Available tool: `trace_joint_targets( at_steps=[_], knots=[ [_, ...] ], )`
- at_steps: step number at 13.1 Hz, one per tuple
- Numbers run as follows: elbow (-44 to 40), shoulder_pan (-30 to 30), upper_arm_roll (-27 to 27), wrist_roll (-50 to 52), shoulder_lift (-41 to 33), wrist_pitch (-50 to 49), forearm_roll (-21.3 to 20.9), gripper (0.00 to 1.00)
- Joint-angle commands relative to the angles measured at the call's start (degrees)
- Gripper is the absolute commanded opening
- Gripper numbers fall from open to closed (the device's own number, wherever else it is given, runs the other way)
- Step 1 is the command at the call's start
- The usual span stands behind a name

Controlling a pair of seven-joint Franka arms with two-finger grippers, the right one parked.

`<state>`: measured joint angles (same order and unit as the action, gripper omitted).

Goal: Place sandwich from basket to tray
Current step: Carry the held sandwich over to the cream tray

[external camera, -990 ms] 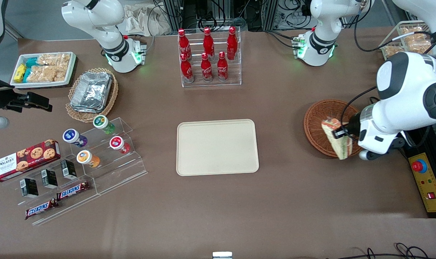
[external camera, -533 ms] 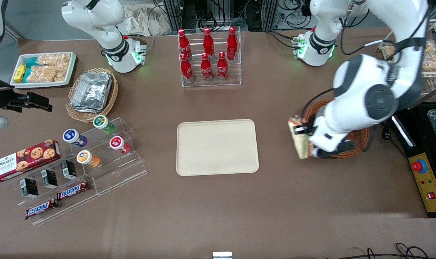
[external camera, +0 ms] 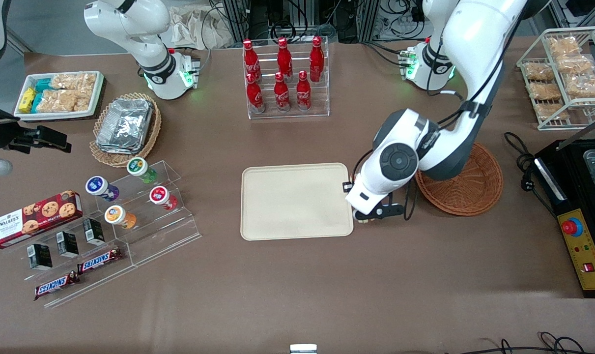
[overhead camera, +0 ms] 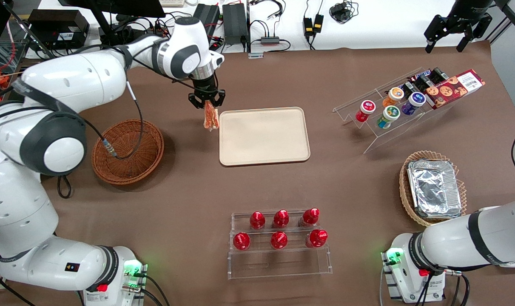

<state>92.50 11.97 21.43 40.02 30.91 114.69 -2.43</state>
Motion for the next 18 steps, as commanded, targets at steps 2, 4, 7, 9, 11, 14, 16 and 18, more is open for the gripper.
trace_joint_targets(
  at_steps=[2, 4, 7, 9, 11, 14, 16, 18],
  knots=[
    [-1.62, 0.25, 1.51, 1.90, 3.44, 6.06, -1.08, 0.00],
    [-1.54, 4.08, 1.25, 5.58, 4.16, 7.64, -3.70, 0.00],
    [-1.28, 5.34, 0.98, 8.41, 5.56, 8.96, -6.45, 0.00],
    [-0.66, 6.40, 0.81, 8.32, 6.17, 9.32, -6.62, 0.00],
    [-0.57, 6.40, 0.81, 8.23, 7.05, 9.85, -6.71, 0.00],
    [-0.40, 6.49, 0.81, 8.93, 7.93, 10.02, -8.90, 0.59],
    [-0.31, 6.66, 0.81, 9.37, 8.20, 10.11, -8.99, 1.00],
    [-0.31, 6.66, 0.81, 9.55, 8.37, 10.11, -8.99, 1.00]
  ],
)
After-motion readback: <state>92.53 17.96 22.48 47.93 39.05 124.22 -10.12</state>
